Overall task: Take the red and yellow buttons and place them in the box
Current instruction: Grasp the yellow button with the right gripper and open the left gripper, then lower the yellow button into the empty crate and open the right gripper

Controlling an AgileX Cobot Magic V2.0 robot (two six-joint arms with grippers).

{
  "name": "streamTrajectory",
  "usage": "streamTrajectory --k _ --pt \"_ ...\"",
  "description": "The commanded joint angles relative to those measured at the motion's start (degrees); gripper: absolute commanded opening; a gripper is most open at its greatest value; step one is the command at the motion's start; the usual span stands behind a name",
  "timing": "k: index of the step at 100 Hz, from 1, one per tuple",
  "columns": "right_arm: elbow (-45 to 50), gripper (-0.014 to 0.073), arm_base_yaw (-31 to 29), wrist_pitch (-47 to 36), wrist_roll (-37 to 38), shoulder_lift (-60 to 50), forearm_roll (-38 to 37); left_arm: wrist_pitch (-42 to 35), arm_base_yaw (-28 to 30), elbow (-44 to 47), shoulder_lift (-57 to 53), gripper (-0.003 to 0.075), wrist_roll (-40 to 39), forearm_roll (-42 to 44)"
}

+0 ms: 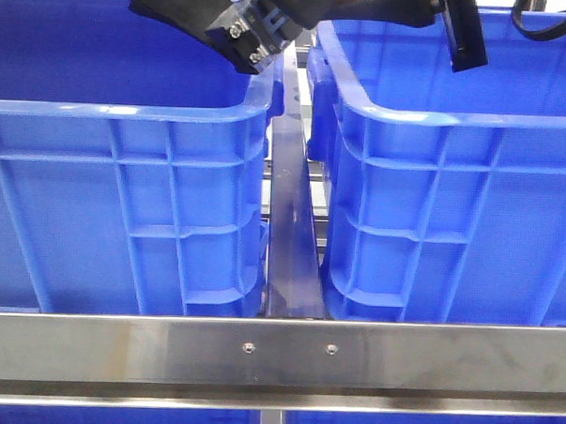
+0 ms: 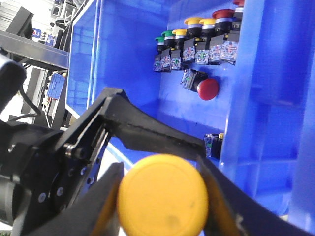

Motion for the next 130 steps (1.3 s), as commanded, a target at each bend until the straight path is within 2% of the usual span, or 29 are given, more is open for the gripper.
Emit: streamTrajectory --k 1,16,37,50,61,77,87,99,117,130 --pt "-1.92 0.0201 -0.08 1.88 -1.02 -1.67 3.56 -0.57 -0.29 -1.51 -2.39 0.0661 0.04 -3.39" --pt "-1.92 0.0201 -3.07 4.55 -1.54 -2.40 3.46 -0.57 -0.29 -1.51 -2.39 0.0661 0.04 -3.39" --pt "-1.92 0.0201 -12.63 8.51 -1.79 -4.20 3.52 -0.57 -0.29 -1.51 -2.39 0.0661 0.04 -3.39" --pt "-2.36 0.0201 -18.89 8.41 -4.04 -4.44 3.46 -0.57 -0.29 -1.51 -2.39 0.0661 0.04 -3.39" --pt "-3.26 0.0201 -21.76 5.40 -8.40 -4.38 3.53 -0.53 -0.29 -1.51 -2.39 0.0661 0.04 -3.39" --pt "-4.25 0.0201 -22.16 -6.66 -16.00 -4.34 2.19 -0.44 -0.29 -1.51 -2.39 0.0661 0.04 -3.46" --pt "-4.25 0.0201 -22.16 -14.28 -23.49 -3.59 2.14 -0.17 -0.29 -1.51 -2.39 0.0661 0.04 -3.46" --pt "-4.25 0.0201 -22.09 -20.52 -30.63 -1.64 2.19 -0.16 -0.29 -1.51 -2.39 0.0661 0.04 -3.51" --pt "-6.23 0.0201 -21.42 -23.75 -38.19 3.58 2.24 -0.16 -0.29 -1.51 -2.39 0.0661 0.04 -3.51" --pt "-10.41 0.0201 -20.84 -23.58 -38.99 8.75 2.24 -0.27 -0.29 -1.51 -2.39 0.0661 0.04 -3.51"
